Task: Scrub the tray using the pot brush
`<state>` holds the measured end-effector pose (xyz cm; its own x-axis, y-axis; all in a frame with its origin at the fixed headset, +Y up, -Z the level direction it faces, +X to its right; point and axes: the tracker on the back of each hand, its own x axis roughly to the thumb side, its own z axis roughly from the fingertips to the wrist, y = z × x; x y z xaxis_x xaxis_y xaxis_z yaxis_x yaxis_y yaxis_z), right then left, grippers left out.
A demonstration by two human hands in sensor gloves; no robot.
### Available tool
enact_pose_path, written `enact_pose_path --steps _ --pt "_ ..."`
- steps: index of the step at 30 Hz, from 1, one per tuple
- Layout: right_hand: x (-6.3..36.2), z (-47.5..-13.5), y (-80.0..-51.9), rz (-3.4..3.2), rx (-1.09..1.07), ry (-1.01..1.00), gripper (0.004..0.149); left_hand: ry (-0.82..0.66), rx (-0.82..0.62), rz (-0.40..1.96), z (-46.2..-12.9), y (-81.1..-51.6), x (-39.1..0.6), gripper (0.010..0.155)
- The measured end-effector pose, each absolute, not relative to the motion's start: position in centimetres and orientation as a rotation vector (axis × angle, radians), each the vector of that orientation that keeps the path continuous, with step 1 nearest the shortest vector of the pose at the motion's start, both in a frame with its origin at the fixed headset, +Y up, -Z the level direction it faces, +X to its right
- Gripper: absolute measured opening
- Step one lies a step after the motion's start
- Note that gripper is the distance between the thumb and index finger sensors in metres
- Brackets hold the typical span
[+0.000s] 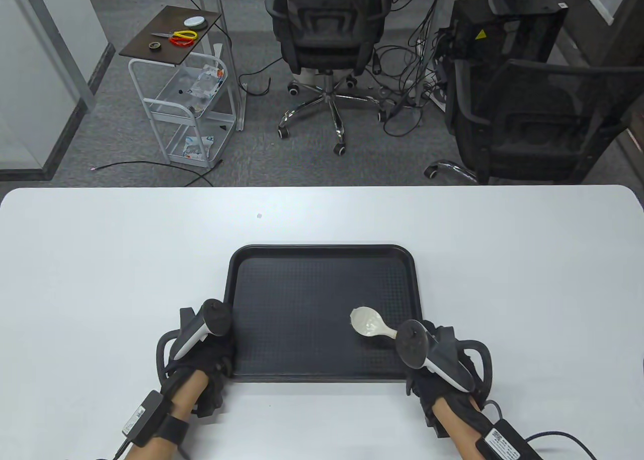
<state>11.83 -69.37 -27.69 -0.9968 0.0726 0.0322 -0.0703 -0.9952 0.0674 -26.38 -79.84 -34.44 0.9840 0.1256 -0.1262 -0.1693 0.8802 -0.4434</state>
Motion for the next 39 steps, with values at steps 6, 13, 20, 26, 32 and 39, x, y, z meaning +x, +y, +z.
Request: enact_pose_path --steps 6,13,20,26,32,39 --pt "5.6 -31.3 -68.0 3.022 0.147 -0.009 0.056 0.094 -0.470 0.153 -34.5 -79.8 -26.4 0.076" --pt "-1.4 -36.1 -68.6 2.969 0.161 0.027 0.055 0.093 -0.470 0.154 -34.4 -79.8 -26.4 0.076" --pt "-6.0 -39.8 -71.7 2.932 0.067 0.145 0.056 0.092 -0.471 0.157 -34.4 -79.9 -26.4 0.076" --pt "-7.7 -41.4 -74.7 2.937 0.021 0.231 0.055 0.091 -0.470 0.158 -34.4 -79.9 -26.4 0.076" --pt "-4.6 -42.0 -76.1 2.985 -0.017 0.212 0.053 0.091 -0.470 0.157 -34.4 -79.9 -26.4 0.076" --pt "5.2 -41.9 -75.9 2.973 -0.285 0.214 0.052 0.091 -0.469 0.154 -34.4 -79.9 -26.4 0.076"
